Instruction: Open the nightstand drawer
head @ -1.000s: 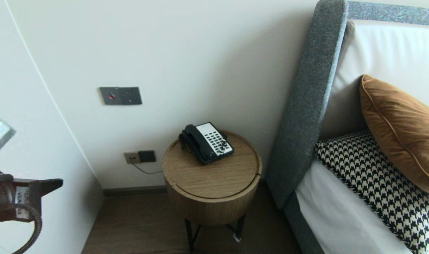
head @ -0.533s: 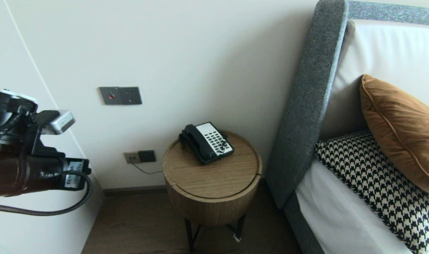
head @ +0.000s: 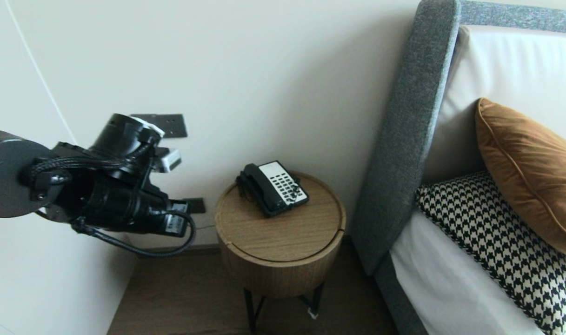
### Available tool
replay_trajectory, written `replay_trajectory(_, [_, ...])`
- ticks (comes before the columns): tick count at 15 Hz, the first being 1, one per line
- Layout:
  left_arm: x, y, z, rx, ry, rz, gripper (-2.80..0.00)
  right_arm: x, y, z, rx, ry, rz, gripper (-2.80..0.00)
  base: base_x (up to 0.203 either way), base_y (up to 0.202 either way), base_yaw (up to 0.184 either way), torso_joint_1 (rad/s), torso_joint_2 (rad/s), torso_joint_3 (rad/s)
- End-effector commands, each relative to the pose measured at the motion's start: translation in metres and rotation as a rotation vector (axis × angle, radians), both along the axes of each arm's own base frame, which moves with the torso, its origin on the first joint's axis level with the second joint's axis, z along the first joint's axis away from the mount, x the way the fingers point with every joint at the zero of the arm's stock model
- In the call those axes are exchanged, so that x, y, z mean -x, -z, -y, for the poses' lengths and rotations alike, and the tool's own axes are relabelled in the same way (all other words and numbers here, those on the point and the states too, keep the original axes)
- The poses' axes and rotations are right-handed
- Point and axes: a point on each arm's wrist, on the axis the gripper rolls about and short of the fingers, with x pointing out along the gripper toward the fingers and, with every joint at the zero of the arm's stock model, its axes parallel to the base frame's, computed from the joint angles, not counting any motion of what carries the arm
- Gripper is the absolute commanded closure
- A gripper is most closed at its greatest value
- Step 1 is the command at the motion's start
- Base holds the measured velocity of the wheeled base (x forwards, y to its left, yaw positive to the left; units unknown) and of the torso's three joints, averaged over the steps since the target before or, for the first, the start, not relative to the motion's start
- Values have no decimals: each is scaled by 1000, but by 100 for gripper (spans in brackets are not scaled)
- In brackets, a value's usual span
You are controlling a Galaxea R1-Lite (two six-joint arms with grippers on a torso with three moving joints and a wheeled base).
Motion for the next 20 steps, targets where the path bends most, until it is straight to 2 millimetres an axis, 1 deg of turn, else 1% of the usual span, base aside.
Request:
replay_trajectory(1, [-14, 27, 33, 43, 57, -112, 0, 0, 0, 0, 0, 0, -2, 0, 0, 0, 0, 0, 0, 0])
replay_trajectory(3, [-27, 43, 49, 60, 55, -165, 0, 0, 0, 0, 0, 0, -2, 0, 0, 0, 0, 0, 0, 0])
replay_trajectory(5, [-38, 59, 60, 51, 55, -194, 0, 0, 0, 0, 0, 0, -2, 0, 0, 0, 0, 0, 0, 0])
replay_trajectory(8, [-53, 82, 68, 32, 38, -203, 0, 0, 0, 0, 0, 0, -2, 0, 0, 0, 0, 0, 0, 0])
replay_trajectory(11, [-63, 104, 72, -4, 3, -210, 0, 0, 0, 0, 0, 0, -2, 0, 0, 0, 0, 0, 0, 0])
replay_trajectory(16, [-77, 123, 81, 25, -7, -162, 0, 0, 0, 0, 0, -1, -2, 0, 0, 0, 0, 0, 0, 0])
replay_trajectory(20, [-87, 135, 87, 43, -58, -113, 0, 0, 0, 0, 0, 0, -2, 0, 0, 0, 0, 0, 0, 0])
